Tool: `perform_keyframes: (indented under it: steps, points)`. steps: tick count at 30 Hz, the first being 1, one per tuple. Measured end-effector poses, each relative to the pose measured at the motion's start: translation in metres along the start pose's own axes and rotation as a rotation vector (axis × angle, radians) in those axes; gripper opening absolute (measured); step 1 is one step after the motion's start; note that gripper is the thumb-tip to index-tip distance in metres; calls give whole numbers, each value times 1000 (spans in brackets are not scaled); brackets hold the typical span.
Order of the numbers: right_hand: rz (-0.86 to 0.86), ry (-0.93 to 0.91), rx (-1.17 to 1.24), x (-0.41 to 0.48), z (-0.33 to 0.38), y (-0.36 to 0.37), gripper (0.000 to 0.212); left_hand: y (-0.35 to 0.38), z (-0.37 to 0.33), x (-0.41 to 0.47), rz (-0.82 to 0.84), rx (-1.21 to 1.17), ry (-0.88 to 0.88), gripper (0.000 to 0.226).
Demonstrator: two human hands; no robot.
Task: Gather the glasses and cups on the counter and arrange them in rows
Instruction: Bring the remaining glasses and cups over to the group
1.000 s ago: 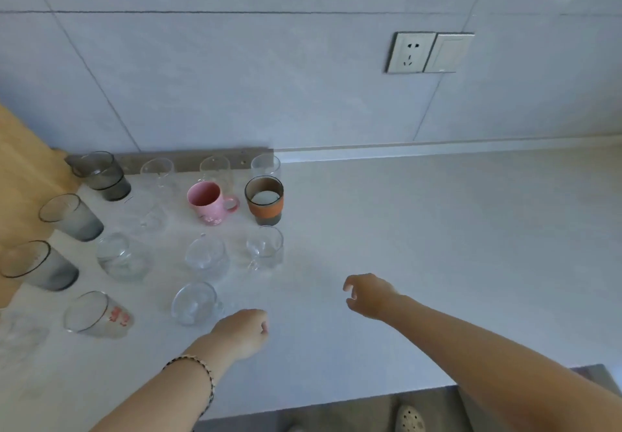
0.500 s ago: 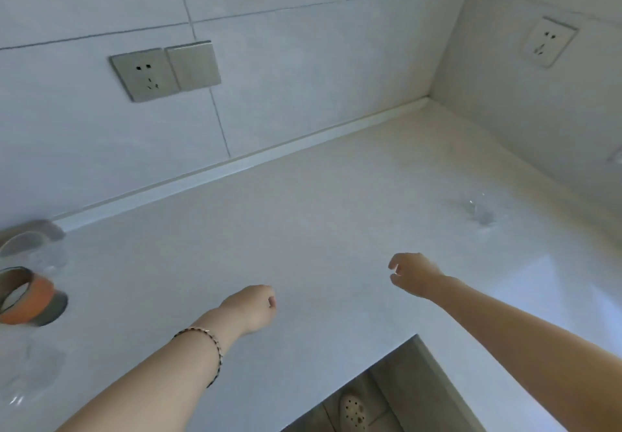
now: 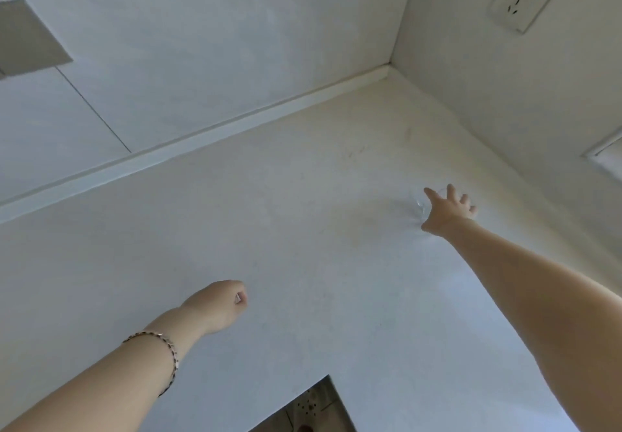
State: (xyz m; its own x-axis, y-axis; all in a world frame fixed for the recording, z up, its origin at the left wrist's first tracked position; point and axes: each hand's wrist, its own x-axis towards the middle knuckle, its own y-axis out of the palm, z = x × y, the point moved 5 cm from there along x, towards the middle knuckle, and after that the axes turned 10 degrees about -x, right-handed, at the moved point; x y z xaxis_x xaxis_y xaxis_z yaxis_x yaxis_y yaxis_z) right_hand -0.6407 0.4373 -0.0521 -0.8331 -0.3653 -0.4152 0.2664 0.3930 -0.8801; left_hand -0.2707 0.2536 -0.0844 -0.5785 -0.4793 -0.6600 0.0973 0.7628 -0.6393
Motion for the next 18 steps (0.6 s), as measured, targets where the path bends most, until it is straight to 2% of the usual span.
perform_keyframes:
  steps: [2, 8, 15, 18]
  points:
    - [22, 11, -17, 13, -6, 5, 78, 1, 4, 4, 8, 11, -24, 10]
    - [-112, -71, -107, 25, -14, 5, 64, 3, 10, 10, 29, -7, -65, 9]
    - [-77, -95, -130, 14, -7, 0, 62, 19, 30, -4, 28, -46, -98, 11]
    - [-100, -162, -141, -7, 13, -3, 64, 19, 44, -15, 9, -67, -100, 11]
